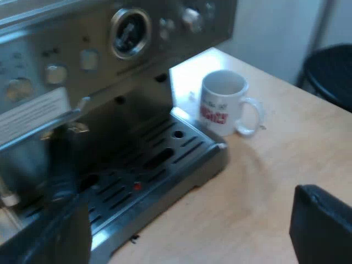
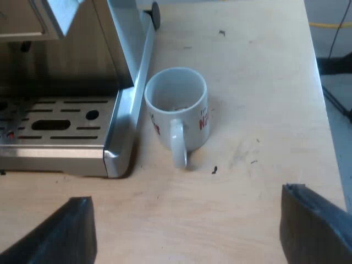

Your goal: Place mug into machine

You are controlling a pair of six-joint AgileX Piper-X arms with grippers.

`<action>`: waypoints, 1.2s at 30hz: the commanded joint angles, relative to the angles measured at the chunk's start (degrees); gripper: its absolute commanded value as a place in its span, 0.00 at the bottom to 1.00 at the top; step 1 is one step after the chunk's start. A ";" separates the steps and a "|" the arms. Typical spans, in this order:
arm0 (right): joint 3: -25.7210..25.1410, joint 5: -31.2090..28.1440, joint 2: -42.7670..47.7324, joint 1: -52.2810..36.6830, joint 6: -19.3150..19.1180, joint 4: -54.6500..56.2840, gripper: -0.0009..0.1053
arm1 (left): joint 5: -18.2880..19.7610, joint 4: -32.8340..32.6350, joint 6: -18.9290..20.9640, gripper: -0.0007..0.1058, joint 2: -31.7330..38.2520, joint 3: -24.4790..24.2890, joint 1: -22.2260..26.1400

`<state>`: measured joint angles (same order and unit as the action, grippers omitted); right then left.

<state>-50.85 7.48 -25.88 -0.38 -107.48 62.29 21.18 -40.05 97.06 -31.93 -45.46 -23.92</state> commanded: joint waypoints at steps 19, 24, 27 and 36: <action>-0.47 0.20 -11.35 -0.09 -0.61 -6.18 0.66 | -0.02 20.03 3.47 0.77 -22.48 -0.41 -11.90; 1.40 0.20 -12.20 0.02 -0.26 -9.10 0.66 | -0.02 22.06 3.47 0.77 -25.88 -0.41 -11.90; 4.04 0.20 -12.20 0.02 0.71 -11.03 0.66 | -0.14 22.61 3.47 0.77 -26.96 -0.15 -11.90; 13.82 0.20 -12.34 0.02 1.22 -16.23 0.66 | -0.14 22.82 3.47 0.77 -28.59 -0.02 -11.90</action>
<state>-37.11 7.48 -38.24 -0.38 -106.12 46.74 21.30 -18.60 99.44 -60.45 -45.25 -35.85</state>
